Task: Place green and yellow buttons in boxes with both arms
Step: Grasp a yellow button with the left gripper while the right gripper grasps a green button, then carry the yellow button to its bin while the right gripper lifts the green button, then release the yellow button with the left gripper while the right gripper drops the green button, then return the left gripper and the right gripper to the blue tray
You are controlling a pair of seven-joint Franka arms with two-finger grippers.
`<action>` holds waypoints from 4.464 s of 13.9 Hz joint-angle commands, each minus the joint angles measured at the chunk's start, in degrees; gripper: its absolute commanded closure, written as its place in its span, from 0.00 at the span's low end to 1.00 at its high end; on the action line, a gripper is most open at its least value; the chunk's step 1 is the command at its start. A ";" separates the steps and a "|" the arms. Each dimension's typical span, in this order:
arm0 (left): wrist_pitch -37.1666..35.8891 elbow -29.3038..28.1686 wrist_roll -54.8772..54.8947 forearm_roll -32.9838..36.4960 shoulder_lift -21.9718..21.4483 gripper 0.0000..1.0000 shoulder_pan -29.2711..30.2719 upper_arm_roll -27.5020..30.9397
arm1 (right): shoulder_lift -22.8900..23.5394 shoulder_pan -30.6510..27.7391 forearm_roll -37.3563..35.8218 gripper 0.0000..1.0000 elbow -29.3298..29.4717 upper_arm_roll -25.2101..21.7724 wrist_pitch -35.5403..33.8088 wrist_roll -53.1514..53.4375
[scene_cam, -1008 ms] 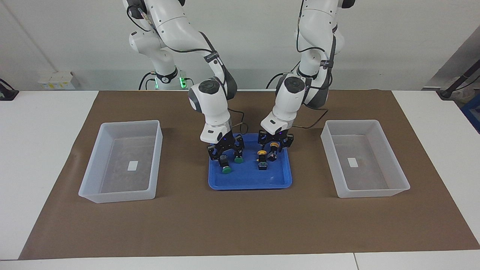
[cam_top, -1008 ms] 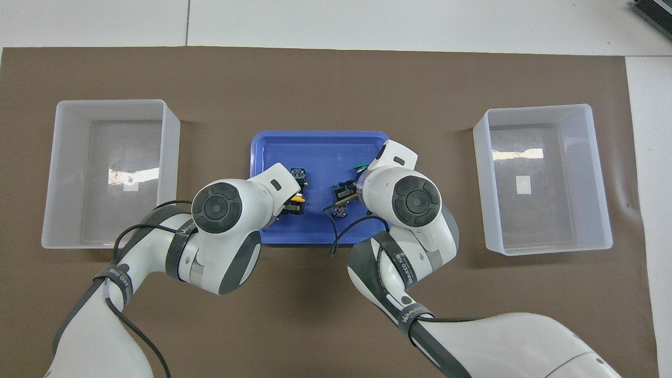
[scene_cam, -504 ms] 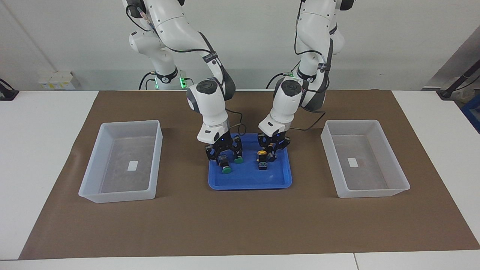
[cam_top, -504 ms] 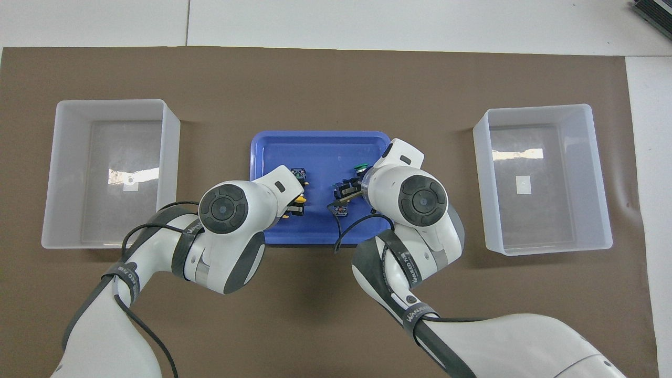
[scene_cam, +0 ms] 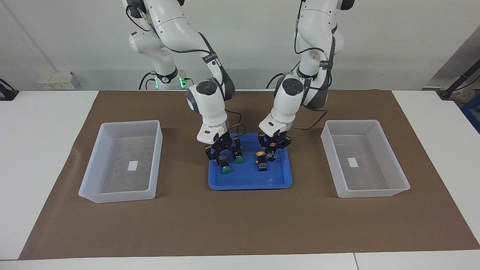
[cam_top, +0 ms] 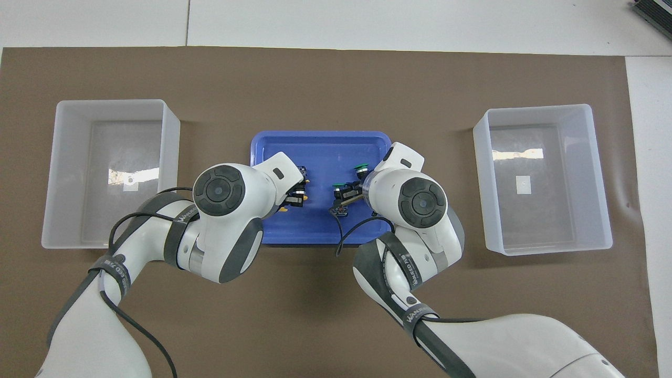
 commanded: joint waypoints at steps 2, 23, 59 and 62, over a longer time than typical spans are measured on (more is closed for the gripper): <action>-9.25 5.38 1.11 -0.42 -2.69 1.00 3.77 0.27 | -1.26 -0.51 -1.20 0.30 -2.47 -0.04 1.97 1.62; -2.53 0.65 28.44 -0.33 -1.65 1.00 28.57 0.71 | -22.53 -21.49 -1.12 1.00 -8.44 0.13 -13.93 -0.31; -3.76 7.94 -11.36 -3.41 2.31 0.21 2.30 0.10 | -16.38 -25.23 1.17 0.00 5.53 0.75 -27.65 -1.92; 2.31 5.65 -14.09 -3.41 4.33 0.21 -0.69 0.10 | -16.03 -19.60 1.08 0.00 5.53 0.75 -26.33 6.96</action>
